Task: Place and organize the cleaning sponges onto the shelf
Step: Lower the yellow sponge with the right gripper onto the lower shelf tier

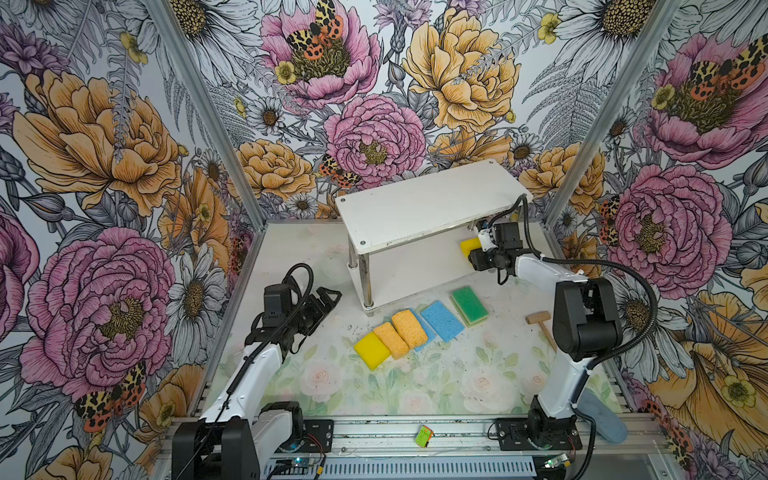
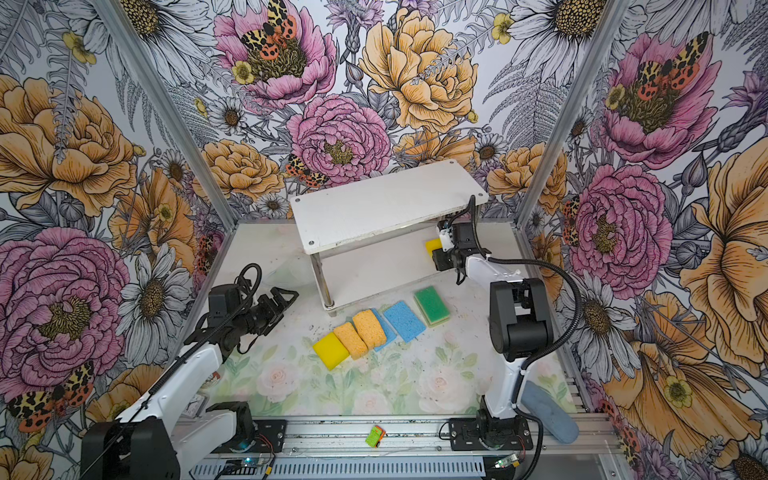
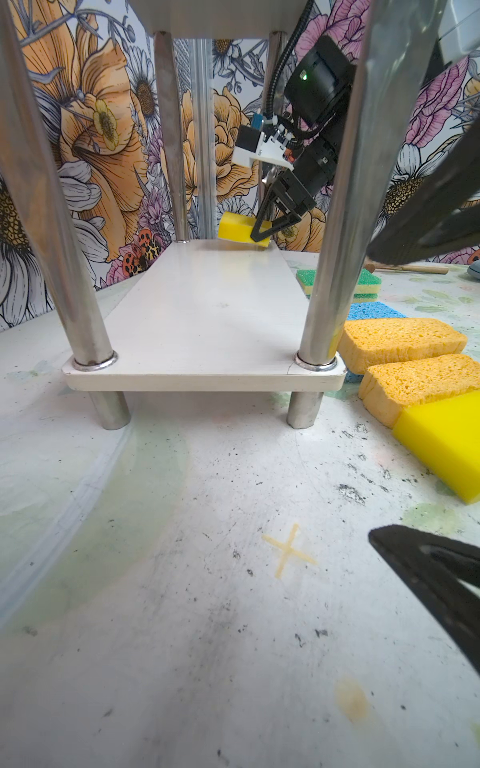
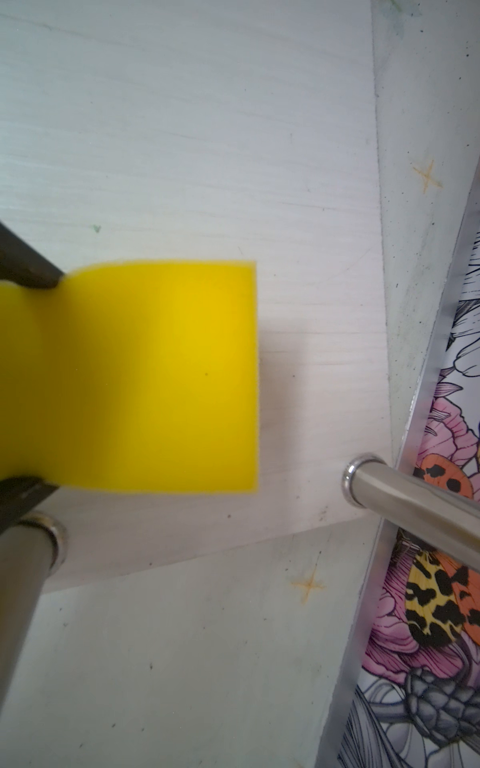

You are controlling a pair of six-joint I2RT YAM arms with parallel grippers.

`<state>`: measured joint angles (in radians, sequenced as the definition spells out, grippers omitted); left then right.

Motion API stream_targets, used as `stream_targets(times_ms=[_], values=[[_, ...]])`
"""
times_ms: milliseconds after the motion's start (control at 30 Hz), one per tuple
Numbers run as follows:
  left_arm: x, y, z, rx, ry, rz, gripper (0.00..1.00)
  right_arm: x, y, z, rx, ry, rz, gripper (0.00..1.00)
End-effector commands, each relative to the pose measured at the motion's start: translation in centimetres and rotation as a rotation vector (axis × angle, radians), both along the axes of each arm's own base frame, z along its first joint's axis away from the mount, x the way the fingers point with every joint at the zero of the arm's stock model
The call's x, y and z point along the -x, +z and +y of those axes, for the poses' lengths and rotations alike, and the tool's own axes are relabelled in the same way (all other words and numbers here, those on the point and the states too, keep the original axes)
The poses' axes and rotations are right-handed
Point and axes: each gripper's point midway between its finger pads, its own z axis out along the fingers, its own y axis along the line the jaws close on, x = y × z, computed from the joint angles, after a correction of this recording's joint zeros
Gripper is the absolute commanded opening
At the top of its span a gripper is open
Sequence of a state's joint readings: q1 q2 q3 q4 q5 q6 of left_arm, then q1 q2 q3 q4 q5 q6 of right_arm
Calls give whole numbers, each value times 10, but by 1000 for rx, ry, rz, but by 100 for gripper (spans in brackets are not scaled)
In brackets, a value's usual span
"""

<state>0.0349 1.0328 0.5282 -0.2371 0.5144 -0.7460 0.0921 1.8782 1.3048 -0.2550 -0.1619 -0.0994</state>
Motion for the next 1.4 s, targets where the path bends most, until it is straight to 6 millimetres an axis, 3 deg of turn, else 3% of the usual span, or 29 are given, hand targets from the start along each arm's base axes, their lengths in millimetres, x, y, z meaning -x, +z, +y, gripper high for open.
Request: stream_targets(times_ms=[0, 1367], values=[[3, 4, 0, 7, -4, -15, 99, -4, 2, 2, 11, 21, -4, 59], [6, 0, 2, 5, 0, -11, 99, -2, 7, -4, 52, 19, -20, 79]])
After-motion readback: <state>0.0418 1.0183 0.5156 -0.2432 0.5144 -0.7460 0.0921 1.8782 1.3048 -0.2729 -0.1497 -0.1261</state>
